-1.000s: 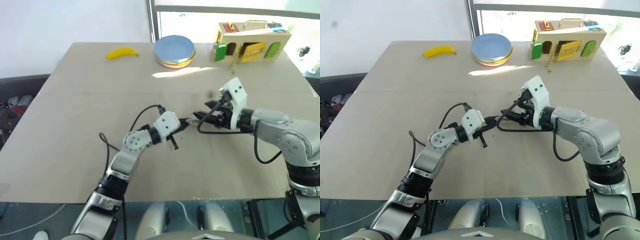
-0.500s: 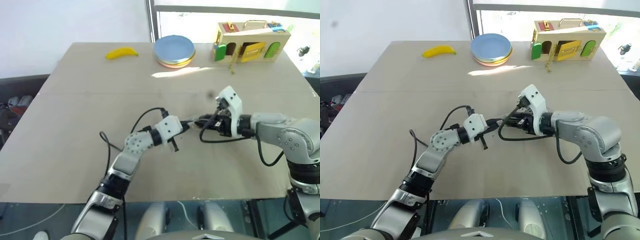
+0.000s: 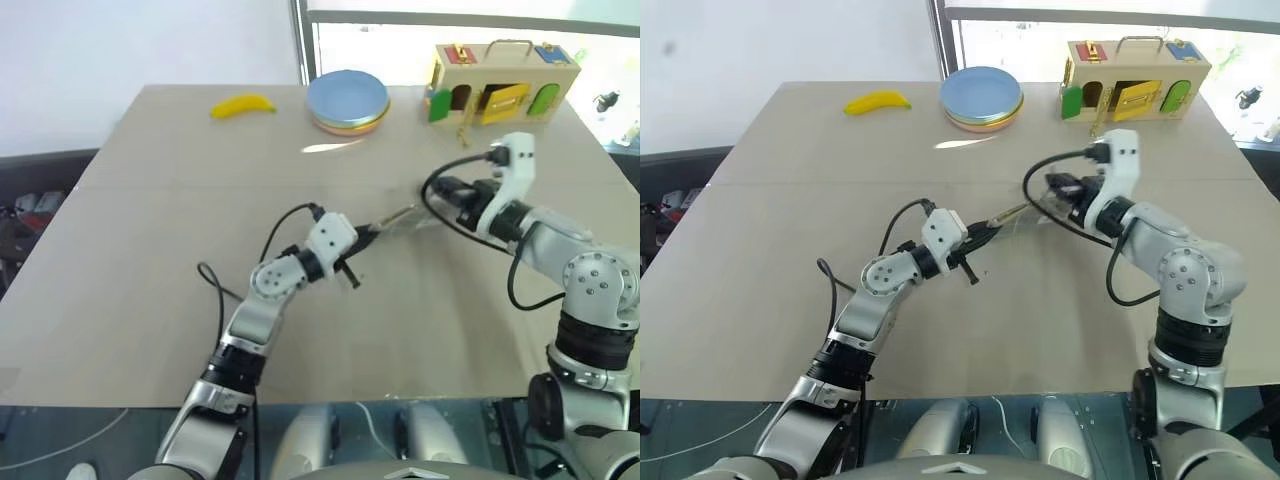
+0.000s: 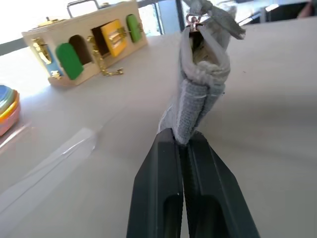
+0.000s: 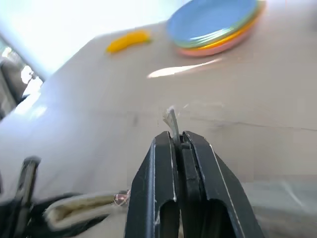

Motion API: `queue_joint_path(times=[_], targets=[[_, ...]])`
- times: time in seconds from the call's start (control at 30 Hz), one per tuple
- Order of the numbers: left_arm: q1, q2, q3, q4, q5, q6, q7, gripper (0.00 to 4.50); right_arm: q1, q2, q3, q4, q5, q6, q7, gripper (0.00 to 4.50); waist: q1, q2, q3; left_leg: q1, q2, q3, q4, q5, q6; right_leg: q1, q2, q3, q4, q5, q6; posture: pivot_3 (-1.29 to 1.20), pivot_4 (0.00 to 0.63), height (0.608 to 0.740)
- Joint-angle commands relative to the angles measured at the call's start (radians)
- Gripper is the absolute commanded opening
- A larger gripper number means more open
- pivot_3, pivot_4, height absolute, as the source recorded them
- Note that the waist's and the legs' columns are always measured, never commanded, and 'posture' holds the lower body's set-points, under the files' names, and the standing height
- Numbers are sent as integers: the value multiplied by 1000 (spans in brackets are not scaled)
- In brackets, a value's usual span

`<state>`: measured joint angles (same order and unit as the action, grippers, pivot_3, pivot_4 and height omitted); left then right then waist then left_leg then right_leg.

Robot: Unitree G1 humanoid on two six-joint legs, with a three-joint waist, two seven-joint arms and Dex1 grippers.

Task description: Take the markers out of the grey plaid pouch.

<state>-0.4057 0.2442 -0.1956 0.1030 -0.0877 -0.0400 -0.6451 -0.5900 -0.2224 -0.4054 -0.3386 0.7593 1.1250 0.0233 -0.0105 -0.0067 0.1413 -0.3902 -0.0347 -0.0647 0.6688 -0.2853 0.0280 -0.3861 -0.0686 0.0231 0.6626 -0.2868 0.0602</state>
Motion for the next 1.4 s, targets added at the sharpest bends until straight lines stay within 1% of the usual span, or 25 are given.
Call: queue_joint_path(times=[0.03, 0.17, 0.3, 0.37, 0.43, 0.53, 0.57, 0.6, 0.63, 0.67, 0.77, 0.83, 0.9, 0.93, 0.97, 1.03, 1.07, 1.3, 1.4], targets=[[30, -18, 52, -57, -39, 67, 57, 0, 17, 65, -228, -26, -26, -97, -243, 20, 2, 0, 0, -2, 0, 0, 0, 0, 0, -2, 0, 0, 0, 0, 0, 0, 150, 740], [47, -43, 55, -96, -55, 118, 92, 0, 22, 105, -284, -25, -47, -174, -350, 20, -8, 1, -1, -7, -1, 3, 0, 0, 0, -9, 1, 3, 2, 0, 0, 0, 150, 740], [65, -48, 55, -125, -57, 143, 99, 0, 33, 80, -304, 24, -92, -274, -383, 20, -13, 2, -1, -7, 0, 4, 0, 1, -1, -10, 4, 4, 3, 0, 0, 0, 150, 740], [69, -39, 56, -129, -59, 146, 95, 0, 35, 62, -303, 44, -77, -296, -363, 20, -15, 2, -1, -7, 0, 4, 0, 1, -1, -10, 5, 5, 4, 0, 0, 0, 150, 740], [68, -31, 57, -127, -63, 148, 89, 0, 52, 23, -258, 24, -5, -253, -254, 20, -16, 2, -1, -6, 0, 5, 0, 1, -1, -9, 5, 5, 4, 0, 0, 0, 150, 740], [59, -25, 49, -129, -76, 153, 72, 0, 107, -82, -132, -32, 51, -172, -79, 1042, -18, 2, -1, -7, 0, 5, 0, 1, -1, -9, 5, 5, 4, 0, 0, 0, 150, 740], [56, -25, 45, -131, -81, 155, 68, 0, 130, -123, -85, -53, 51, -167, -23, 1517, -19, 2, -1, -7, 0, 5, 0, 1, -1, -9, 5, 5, 3, 0, 0, 0, 150, 740], [53, -28, 42, -136, -85, 160, 66, 0, 155, -173, -35, -76, 42, -173, 47, 1825, -24, 2, -1, -7, 0, 5, 0, 1, -1, -9, 5, 5, 3, 0, 0, 0, 150, 740], [50, -31, 39, -139, -89, 165, 64, 0, 174, -216, 3, -96, 38, -182, 111, 2333, -30, 2, -1, -6, 1, 5, 0, 1, -1, -9, 5, 5, 3, 0, 0, 0, 150, 740], [48, -36, 37, -144, -96, 174, 61, 0, 193, -267, 38, -117, 33, -201, 189, 2488, -31, 2, -1, -6, 1, 5, 0, 1, 0, -8, 6, 5, 3, 0, 0, 0, 150, 740], [46, -44, 29, -159, -107, 192, 46, 0, 221, -377, 107, -174, 23, -267, 367, 2488, -28, 2, -1, -6, 1, 5, 1, 0, 0, -8, 6, 5, 3, 0, 0, 0, 150, 740], [46, -44, 25, -162, -108, 196, 41, 0, 228, -407, 131, -188, 20, -297, 422, 2488, -27, 2, -1, -6, 1, 4, 1, 0, 0, -8, 6, 4, 3, 0, 0, 0, 150, 740], [46, -44, 22, -161, -106, 196, 36, 0, 241, -442, 175, -211, 4, -315, 480, 1914, -25, 2, -1, -6, 2, 3, 1, 0, 0, -7, 6, 4, 2, 0, 0, 0, 150, 740], [46, -44, 21, -159, -105, 196, 35, 0, 245, -451, 189, -216, -1, -323, 498, 1439, -24, 2, -1, -6, 1, 4, 1, 0, 0, -7, 6, 4, 2, 0, 0, 0, 150, 740], [45, -45, 21, -159, -104, 196, 34, 0, 254, -465, 208, -225, -12, -333, 522, 1138, -22, 1, -1, -6, 1, 3, 1, 0, 0, -7, 6, 4, 2, 0, 0, 0, 150, 740], [41, -48, 21, -157, -103, 196, 33, 0, 265, -485, 244, -229, -51, -361, 549, 280, -18, 1, -1, -6, 1, 3, 1, 0, 0, -7, 5, 4, 1, 0, 0, 0, 150, 740], [40, -50, 21, -156, -102, 196, 32, 0, 267, -491, 260, -226, -71, -374, 556, 105, -16, 1, -1, -6, 1, 3, 1, 1, 0, -7, 5, 4, 1, 0, 0, 0, 150, 740], [49, -58, 9, -168, -99, 195, 30, 0, 238, -468, 336, -146, -193, -416, 524, 105, 0, 1, -1, -6, 1, 3, 1, 1, -1, -7, 5, 4, 2, 0, 0, 0, 150, 740], [65, -58, -1, -187, -99, 198, 28, 0, 238, -474, 361, -123, -236, -426, 537, 105, 2, 1, -1, -7, 1, 3, 2, 1, -1, -7, 4, 3, 1, 0, 0, 0, 150, 740]])
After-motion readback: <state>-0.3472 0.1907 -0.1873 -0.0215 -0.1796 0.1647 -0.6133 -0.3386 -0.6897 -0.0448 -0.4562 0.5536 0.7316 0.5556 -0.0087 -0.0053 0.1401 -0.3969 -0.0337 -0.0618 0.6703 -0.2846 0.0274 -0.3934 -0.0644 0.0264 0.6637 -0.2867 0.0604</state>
